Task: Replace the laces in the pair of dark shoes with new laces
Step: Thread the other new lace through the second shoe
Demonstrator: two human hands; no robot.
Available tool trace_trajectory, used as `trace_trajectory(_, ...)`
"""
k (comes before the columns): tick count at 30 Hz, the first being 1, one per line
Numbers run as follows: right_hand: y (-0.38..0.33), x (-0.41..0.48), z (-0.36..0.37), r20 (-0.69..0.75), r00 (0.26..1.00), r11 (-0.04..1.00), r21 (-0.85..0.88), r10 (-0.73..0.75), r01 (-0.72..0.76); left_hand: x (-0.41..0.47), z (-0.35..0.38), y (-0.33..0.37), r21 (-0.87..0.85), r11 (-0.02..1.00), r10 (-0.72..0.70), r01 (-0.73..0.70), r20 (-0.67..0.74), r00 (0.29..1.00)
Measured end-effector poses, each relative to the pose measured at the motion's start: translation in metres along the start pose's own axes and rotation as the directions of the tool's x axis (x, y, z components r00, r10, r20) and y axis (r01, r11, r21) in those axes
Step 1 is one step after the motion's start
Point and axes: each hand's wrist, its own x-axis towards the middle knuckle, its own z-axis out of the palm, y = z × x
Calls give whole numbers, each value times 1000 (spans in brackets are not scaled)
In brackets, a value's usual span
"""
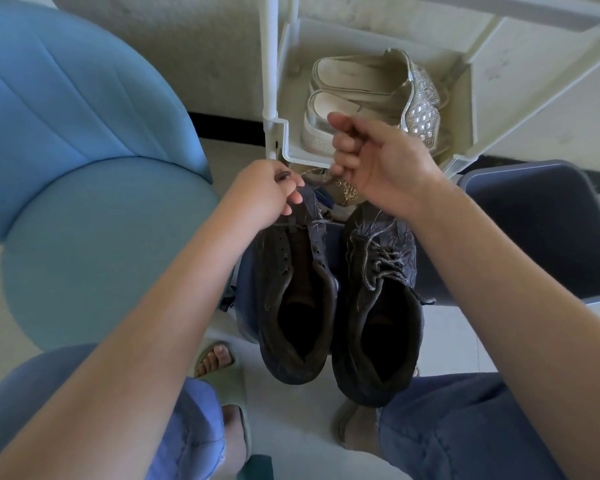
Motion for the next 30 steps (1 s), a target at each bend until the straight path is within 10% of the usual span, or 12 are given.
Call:
trace_trajectory(2, 1, -1, -3, -39, 998, 947, -320, -50, 35, 0, 0, -2, 84, 996, 1, -3, 26, 1000)
trace_trajectory(4, 7, -1, -9, -41, 990, 638, -768, -135, 55, 1, -1, -10, 276, 961, -4, 10, -20, 1000)
trace_trajectory(7, 23, 0, -13, 22, 998, 221, -975, -65, 36, 5, 1, -25, 342, 937, -65, 79, -52, 997)
trace_trajectory(12, 46, 6, -17, 45, 999, 30, -999, -1, 45, 8, 21, -39, 413, 910, 19, 37, -131, 991)
trace_trajectory(18, 52, 4, 0, 171, 971, 142, -970, -168, 196, 13, 27, -41, 406, 910, -72, 86, -50, 996)
trace_trajectory(22, 42, 5, -1, 4, 941, -15, -1000, -337, -1, 10, 23, -41, 490, 858, -182, 153, 11, 983)
trace_trajectory(27, 10, 2, -12, -234, 877, -102, -948, -420, -302, 3, 16, -17, -136, 956, -233, 260, 188, 954)
trace_trajectory(30, -8, -6, -15, -415, 900, -227, -871, -135, -435, 1, 15, -5, -649, 720, -175, 245, 172, 970)
